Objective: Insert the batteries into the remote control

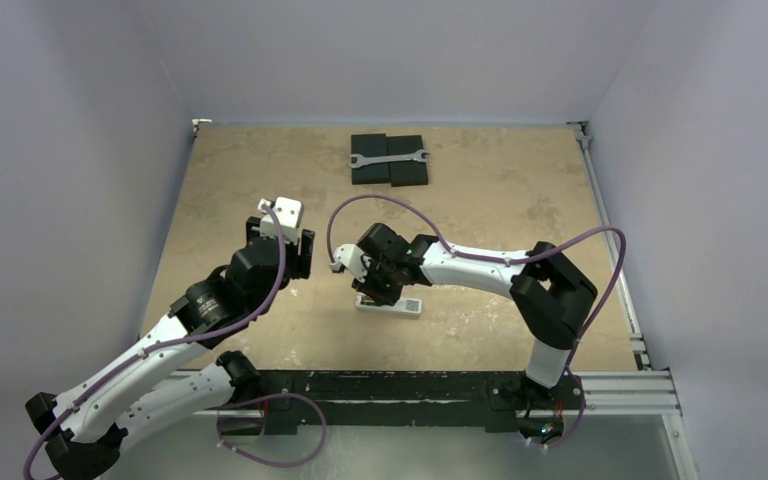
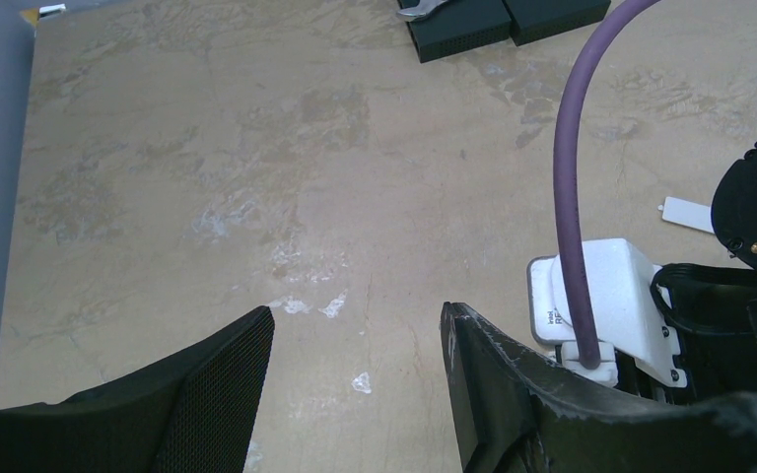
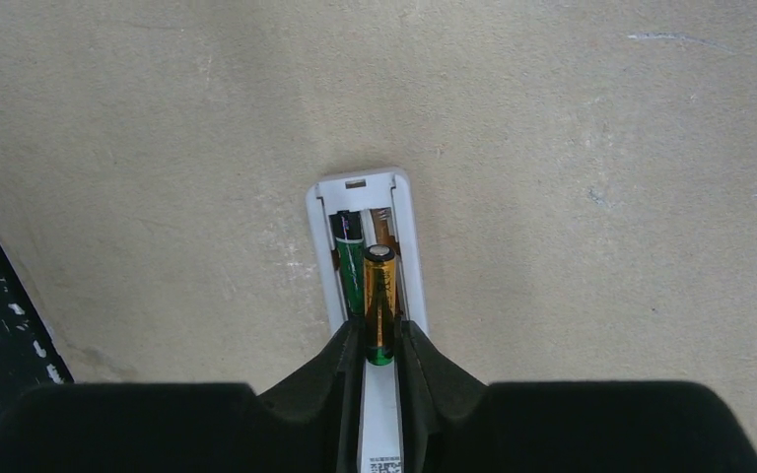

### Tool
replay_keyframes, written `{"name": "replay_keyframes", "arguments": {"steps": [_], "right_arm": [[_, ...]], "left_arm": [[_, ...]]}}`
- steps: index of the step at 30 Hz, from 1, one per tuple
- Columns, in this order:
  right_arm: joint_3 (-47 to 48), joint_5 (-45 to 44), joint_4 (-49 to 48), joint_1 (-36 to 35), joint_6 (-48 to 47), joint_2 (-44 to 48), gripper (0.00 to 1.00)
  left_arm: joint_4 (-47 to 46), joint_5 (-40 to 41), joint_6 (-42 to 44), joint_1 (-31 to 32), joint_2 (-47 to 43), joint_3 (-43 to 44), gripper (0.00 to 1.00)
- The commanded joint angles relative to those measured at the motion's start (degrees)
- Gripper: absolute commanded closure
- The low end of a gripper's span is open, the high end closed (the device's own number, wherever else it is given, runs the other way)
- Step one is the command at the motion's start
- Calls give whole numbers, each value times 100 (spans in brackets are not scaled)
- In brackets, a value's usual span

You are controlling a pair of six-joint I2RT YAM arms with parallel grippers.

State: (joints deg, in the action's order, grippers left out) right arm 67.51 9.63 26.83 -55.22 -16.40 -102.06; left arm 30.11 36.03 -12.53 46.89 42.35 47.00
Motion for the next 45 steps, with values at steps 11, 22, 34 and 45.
{"name": "replay_keyframes", "arguments": {"steps": [11,22,34,45], "right_arm": [[136,-94,-212,-59,111,84,74],[-147,-304,-481,-59,351,707,72],[-1181,-542,-1480,-59,1233,1704,76],[-2131,-1116,-2314,-43,2435,2806,78]], "left_arm": [[-51,4,-74,-31,-25,28,37],[-50,9,-74,-27,-8,22,37],[-62,-204,-174,-24,195,24,36],[-118,-1185,-1044,-24,666,29,36]]}}
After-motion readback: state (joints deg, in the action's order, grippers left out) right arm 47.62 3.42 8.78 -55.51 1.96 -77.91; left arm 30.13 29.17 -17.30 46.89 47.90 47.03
